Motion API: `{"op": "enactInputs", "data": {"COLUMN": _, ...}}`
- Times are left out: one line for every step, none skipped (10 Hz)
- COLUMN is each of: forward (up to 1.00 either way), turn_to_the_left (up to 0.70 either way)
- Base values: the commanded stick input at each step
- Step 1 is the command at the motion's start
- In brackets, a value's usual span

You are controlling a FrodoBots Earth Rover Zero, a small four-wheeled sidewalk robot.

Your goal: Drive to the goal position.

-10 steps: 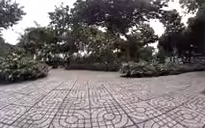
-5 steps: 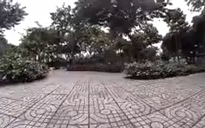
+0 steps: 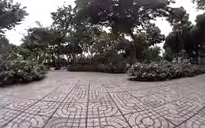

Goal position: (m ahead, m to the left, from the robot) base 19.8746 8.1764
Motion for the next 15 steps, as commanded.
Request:
{"op": "enactInputs", "data": {"forward": 0.7, "turn_to_the_left": 0.0}}
{"op": "enactInputs", "data": {"forward": 0.7, "turn_to_the_left": 0.0}}
{"op": "enactInputs", "data": {"forward": 0.7, "turn_to_the_left": 0.0}}
{"op": "enactInputs", "data": {"forward": 0.7, "turn_to_the_left": 0.0}}
{"op": "enactInputs", "data": {"forward": 0.7, "turn_to_the_left": 0.0}}
{"op": "enactInputs", "data": {"forward": 0.7, "turn_to_the_left": 0.0}}
{"op": "enactInputs", "data": {"forward": 0.7, "turn_to_the_left": 0.0}}
{"op": "enactInputs", "data": {"forward": 0.7, "turn_to_the_left": 0.0}}
{"op": "enactInputs", "data": {"forward": 0.7, "turn_to_the_left": 0.0}}
{"op": "enactInputs", "data": {"forward": 0.7, "turn_to_the_left": 0.0}}
{"op": "enactInputs", "data": {"forward": 0.7, "turn_to_the_left": 0.0}}
{"op": "enactInputs", "data": {"forward": 0.7, "turn_to_the_left": 0.0}}
{"op": "enactInputs", "data": {"forward": 0.7, "turn_to_the_left": 0.0}}
{"op": "enactInputs", "data": {"forward": 0.7, "turn_to_the_left": 0.0}}
{"op": "enactInputs", "data": {"forward": 0.7, "turn_to_the_left": 0.0}}
